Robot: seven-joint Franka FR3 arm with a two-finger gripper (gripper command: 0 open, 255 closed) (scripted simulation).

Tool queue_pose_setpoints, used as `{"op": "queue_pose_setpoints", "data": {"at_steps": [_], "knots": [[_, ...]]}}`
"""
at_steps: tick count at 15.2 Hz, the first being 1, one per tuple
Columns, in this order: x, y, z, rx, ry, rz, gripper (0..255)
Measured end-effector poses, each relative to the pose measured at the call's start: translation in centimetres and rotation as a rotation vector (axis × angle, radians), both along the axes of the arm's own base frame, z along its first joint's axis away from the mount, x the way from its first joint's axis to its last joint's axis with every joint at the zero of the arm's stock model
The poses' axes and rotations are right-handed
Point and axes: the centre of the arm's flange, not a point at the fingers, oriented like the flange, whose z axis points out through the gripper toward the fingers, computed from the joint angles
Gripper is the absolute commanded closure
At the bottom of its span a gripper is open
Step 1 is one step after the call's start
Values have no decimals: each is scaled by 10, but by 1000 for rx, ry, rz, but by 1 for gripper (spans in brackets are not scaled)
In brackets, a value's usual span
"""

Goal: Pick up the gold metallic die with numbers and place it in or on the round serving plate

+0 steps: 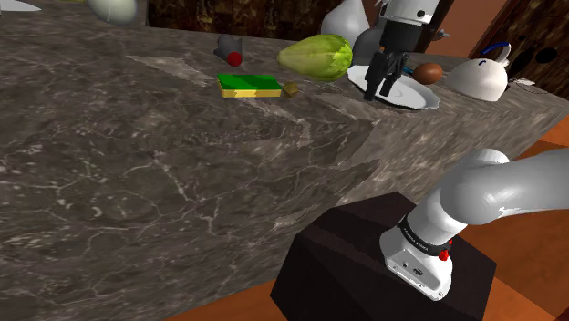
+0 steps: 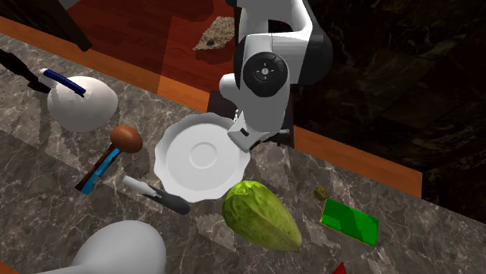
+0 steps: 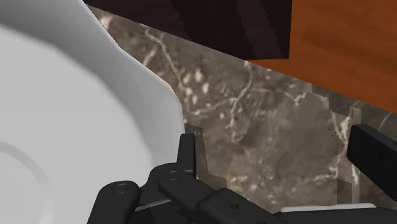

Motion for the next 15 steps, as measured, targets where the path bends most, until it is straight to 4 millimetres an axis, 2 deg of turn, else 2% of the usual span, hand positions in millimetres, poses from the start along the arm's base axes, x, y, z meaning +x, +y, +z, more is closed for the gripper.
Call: {"op": "queue_pose_setpoints", "data": {"at_steps": [2, 6, 15], "knots": [[4, 4, 0, 1, 0, -5, 0], [30, 40, 9, 8, 5, -42, 0], [109, 123, 18, 28, 18, -139, 0]]}}
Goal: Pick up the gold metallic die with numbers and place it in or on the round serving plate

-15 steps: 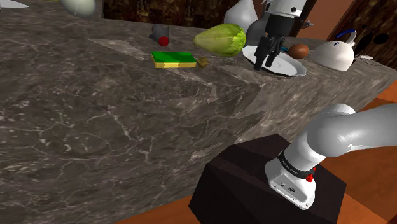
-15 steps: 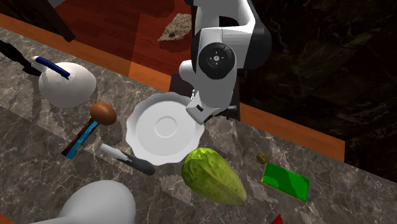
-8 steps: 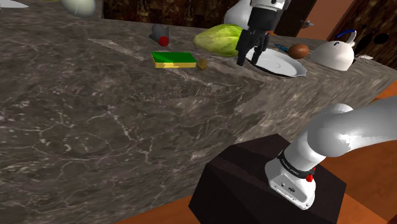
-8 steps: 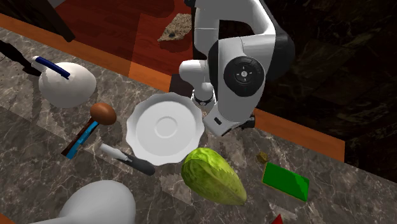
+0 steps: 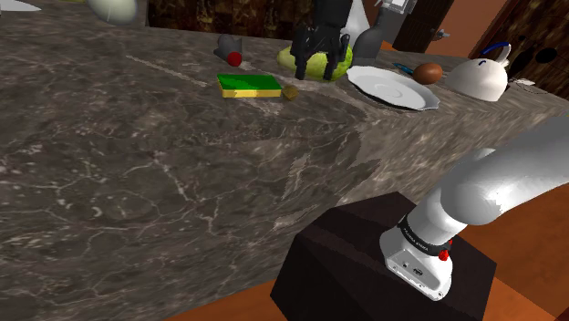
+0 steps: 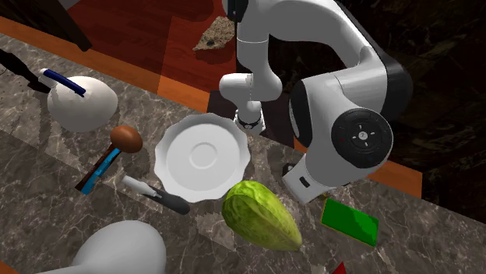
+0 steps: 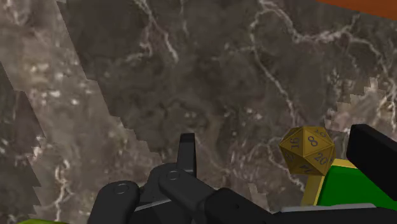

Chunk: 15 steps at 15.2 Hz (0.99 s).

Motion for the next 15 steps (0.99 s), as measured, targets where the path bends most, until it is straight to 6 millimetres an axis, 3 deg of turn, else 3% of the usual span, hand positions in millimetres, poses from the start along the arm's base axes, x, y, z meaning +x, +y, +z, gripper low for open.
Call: {"op": "queue_pose_setpoints", "data": {"at_steps": [4, 11, 15], "knots": [[30, 29, 0, 8, 5, -35, 0], [29, 36, -33, 9, 6, -40, 0], [28, 37, -36, 9, 6, -40, 0]]}}
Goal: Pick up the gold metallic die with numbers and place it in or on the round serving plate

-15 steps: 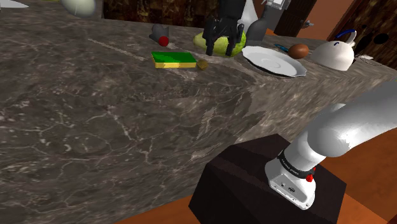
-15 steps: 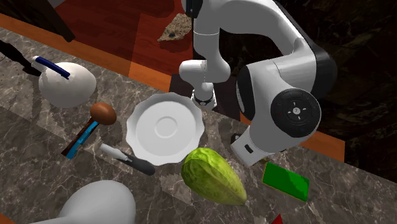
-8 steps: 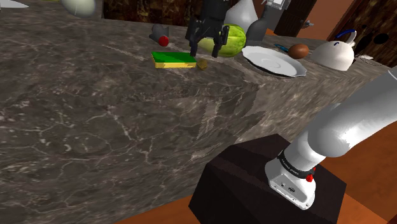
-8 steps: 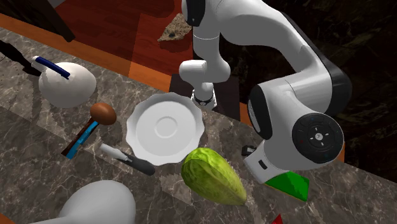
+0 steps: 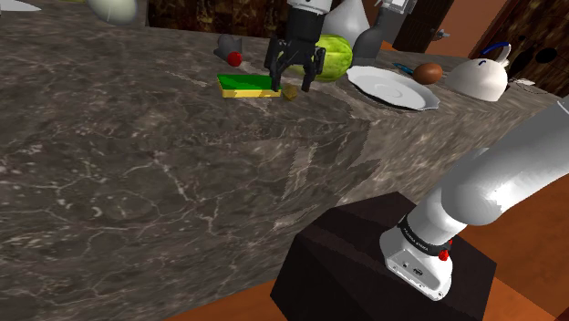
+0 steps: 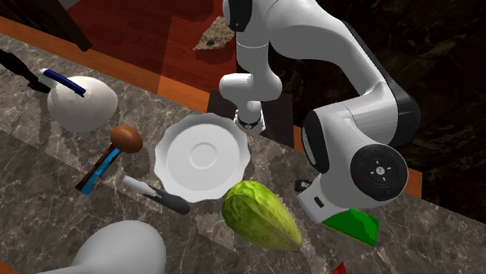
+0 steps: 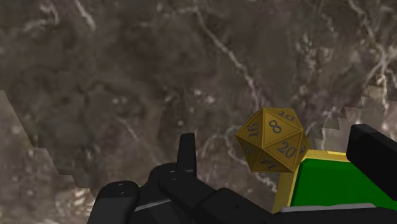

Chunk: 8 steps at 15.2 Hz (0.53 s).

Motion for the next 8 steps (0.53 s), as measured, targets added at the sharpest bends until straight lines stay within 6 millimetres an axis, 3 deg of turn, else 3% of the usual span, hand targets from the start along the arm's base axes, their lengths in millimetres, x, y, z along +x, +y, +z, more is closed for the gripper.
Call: {"op": "queue_pose_setpoints", "data": {"at_steps": [2, 3, 8], "knots": [[0, 0, 0, 0, 0, 0, 0], [0, 0, 0, 0, 0, 0, 255], [0, 0, 0, 0, 0, 0, 255]]}}
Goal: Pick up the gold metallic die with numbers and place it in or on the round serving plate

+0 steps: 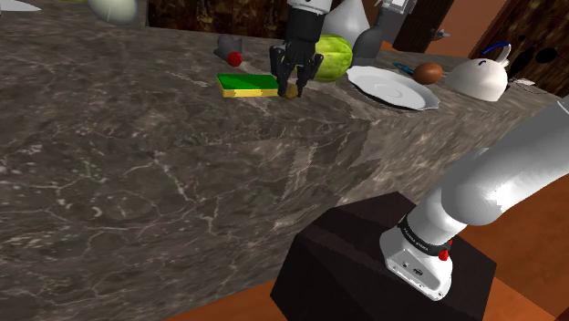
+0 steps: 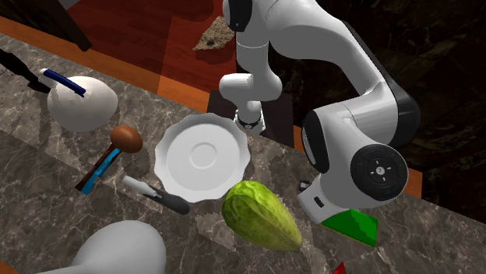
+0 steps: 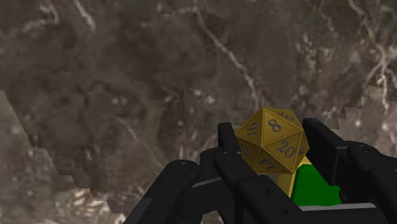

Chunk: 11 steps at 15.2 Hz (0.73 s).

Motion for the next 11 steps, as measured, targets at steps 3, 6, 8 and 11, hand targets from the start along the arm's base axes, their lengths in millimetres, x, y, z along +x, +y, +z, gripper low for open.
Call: {"op": "queue_pose_setpoints", "data": {"at_steps": [3, 6, 8, 11], "knots": [[0, 0, 0, 0, 0, 0, 255], [0, 0, 3, 0, 0, 0, 255], [0, -1, 10, 0, 0, 0, 255], [0, 0, 27, 0, 0, 0, 255]]}}
